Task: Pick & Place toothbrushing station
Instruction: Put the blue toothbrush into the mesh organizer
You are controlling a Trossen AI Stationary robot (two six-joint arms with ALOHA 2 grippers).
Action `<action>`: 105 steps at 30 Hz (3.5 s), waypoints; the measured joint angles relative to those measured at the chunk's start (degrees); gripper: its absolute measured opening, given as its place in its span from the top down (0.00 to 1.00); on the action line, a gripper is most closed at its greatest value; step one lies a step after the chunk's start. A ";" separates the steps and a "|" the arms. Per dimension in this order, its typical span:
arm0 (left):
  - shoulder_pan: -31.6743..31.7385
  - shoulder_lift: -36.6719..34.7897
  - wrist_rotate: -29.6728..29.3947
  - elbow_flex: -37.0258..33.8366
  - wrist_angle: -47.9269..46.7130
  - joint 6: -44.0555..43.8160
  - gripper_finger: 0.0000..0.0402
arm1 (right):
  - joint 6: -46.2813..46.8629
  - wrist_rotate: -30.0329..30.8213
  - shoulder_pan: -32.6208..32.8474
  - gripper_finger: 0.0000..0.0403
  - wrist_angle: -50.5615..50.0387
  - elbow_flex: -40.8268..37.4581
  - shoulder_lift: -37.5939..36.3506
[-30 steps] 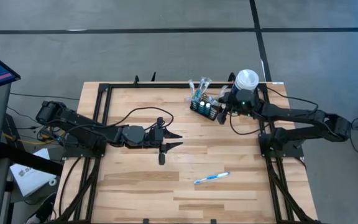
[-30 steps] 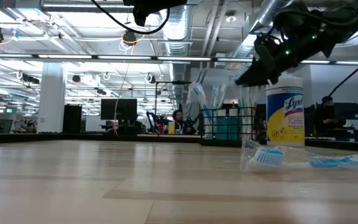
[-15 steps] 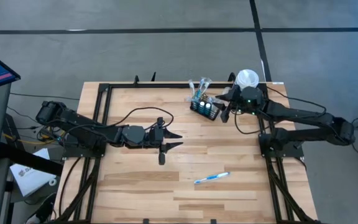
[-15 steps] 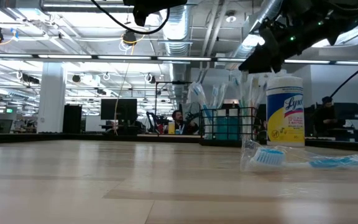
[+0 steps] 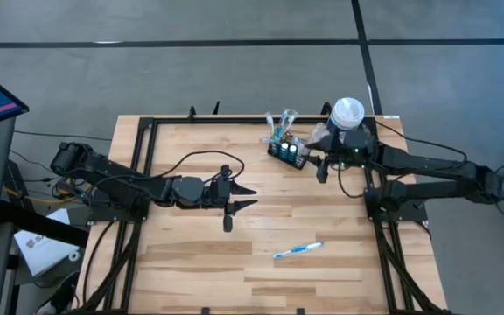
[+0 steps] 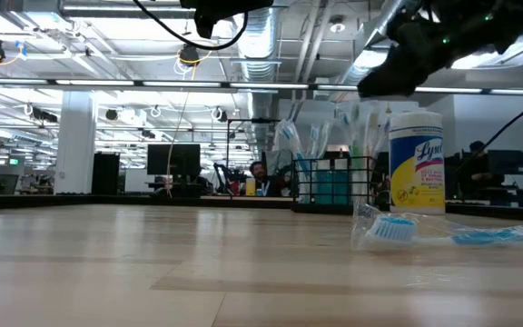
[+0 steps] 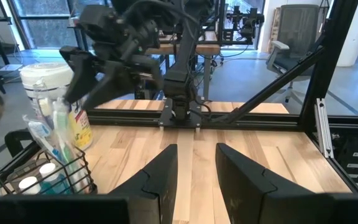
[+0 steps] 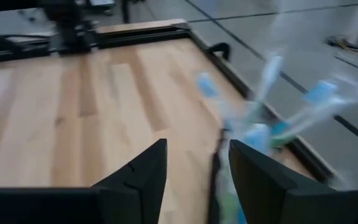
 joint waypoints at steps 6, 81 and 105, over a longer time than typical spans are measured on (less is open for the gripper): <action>0.00 0.00 0.00 0.00 0.00 0.00 0.74 | -0.16 0.07 7.22 0.63 -0.56 0.02 -0.30; 0.04 0.00 0.00 0.00 0.02 0.00 0.74 | 29.21 7.91 50.11 0.99 -14.41 4.13 34.73; 0.07 0.00 0.00 0.00 0.41 0.00 0.74 | 22.31 31.78 48.46 0.99 -15.57 5.53 8.81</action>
